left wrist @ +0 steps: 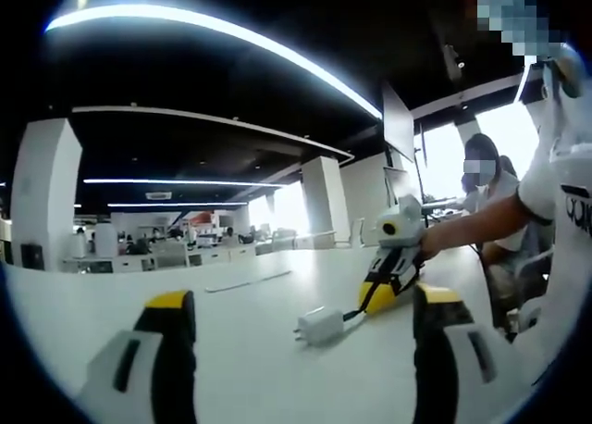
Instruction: Plug the desk Type‑C cable into the charger adapter.
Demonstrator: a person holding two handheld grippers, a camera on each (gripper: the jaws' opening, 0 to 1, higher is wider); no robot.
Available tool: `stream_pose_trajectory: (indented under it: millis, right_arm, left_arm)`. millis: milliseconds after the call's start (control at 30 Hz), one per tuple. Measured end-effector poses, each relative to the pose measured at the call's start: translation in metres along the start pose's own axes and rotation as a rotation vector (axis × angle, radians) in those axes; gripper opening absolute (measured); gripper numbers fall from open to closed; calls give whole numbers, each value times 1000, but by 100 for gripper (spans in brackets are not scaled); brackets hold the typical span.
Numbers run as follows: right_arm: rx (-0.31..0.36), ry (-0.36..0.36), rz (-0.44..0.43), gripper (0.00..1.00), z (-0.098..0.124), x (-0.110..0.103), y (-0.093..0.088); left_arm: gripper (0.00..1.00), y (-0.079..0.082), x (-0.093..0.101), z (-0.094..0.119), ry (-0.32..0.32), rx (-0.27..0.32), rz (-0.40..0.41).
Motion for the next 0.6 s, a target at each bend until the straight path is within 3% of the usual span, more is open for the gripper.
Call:
stream_pose_trajectory:
  millis: [367,600]
  right_arm:
    - [30,5,-16,8,-1,0,5]
    - [80,-24,-14,9,12,1,13]
  left_arm:
    - [99,-2,1,-5,-29,-28,-21]
    - [96,-3,0,-5,-35,-37,-25]
Point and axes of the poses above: the point that each gripper's makers call its tool centre point, and the gripper's own axes: z roughly backward along the fingers, x roughly to its right, y roughly out of its top, the point moved 3 cm from there along z, roughly backward along the fingers, and after that the axes turned 5 degrees about -z, right-handed, at the moved point
